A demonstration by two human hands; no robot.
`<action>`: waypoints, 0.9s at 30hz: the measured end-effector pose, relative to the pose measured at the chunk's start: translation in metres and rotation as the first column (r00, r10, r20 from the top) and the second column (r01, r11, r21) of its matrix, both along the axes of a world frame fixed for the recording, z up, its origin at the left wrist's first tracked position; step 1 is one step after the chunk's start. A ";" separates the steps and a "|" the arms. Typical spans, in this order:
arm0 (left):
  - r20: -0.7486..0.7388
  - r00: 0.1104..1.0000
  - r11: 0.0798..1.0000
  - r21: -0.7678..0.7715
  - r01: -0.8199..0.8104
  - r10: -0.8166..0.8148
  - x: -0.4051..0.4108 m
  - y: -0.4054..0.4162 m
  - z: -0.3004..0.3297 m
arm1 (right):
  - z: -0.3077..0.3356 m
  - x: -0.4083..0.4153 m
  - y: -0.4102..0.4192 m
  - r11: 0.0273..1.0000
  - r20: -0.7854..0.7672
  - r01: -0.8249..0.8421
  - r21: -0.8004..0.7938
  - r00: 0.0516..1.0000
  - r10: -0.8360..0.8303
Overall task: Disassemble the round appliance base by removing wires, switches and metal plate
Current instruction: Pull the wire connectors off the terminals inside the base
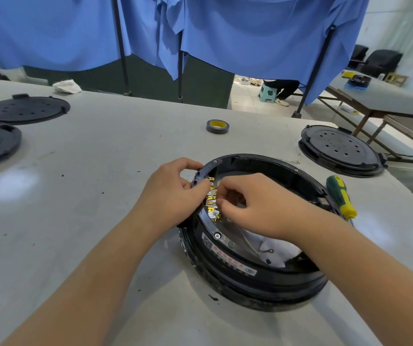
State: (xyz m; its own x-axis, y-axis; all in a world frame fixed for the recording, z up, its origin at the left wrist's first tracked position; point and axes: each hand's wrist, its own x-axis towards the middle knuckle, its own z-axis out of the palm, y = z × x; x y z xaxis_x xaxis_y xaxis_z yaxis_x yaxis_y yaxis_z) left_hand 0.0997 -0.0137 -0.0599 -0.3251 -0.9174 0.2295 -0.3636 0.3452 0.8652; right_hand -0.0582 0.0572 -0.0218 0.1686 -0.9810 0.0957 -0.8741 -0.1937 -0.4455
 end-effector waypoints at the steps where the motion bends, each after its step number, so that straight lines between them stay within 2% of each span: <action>1: -0.002 1.000 1.000 0.000 -0.001 0.001 0.000 0.000 0.000 | 0.000 0.000 0.000 1.000 -0.003 0.003 -0.006 1.000 -0.003; 9: 0.010 1.000 1.000 -0.011 -0.012 0.012 -0.004 0.000 0.000 | -0.007 0.010 0.011 0.988 -0.137 0.128 -0.092 0.981 -0.140; 19: 0.002 1.000 1.000 0.011 0.006 -0.006 -0.001 0.000 0.001 | -0.001 0.001 0.002 0.999 -0.043 0.050 -0.012 0.998 -0.050; 27: 0.017 0.999 0.999 -0.025 -0.032 0.032 -0.003 0.001 0.002 | -0.005 0.005 0.004 0.996 -0.086 0.070 -0.059 0.993 -0.075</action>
State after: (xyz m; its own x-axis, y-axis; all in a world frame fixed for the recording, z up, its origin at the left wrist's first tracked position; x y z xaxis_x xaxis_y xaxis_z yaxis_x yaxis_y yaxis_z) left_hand 0.0965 -0.0128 -0.0583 -0.3000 -0.9214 0.2471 -0.3898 0.3548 0.8498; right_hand -0.0533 0.0613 -0.0266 0.1071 -0.9846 0.1384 -0.9222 -0.1504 -0.3563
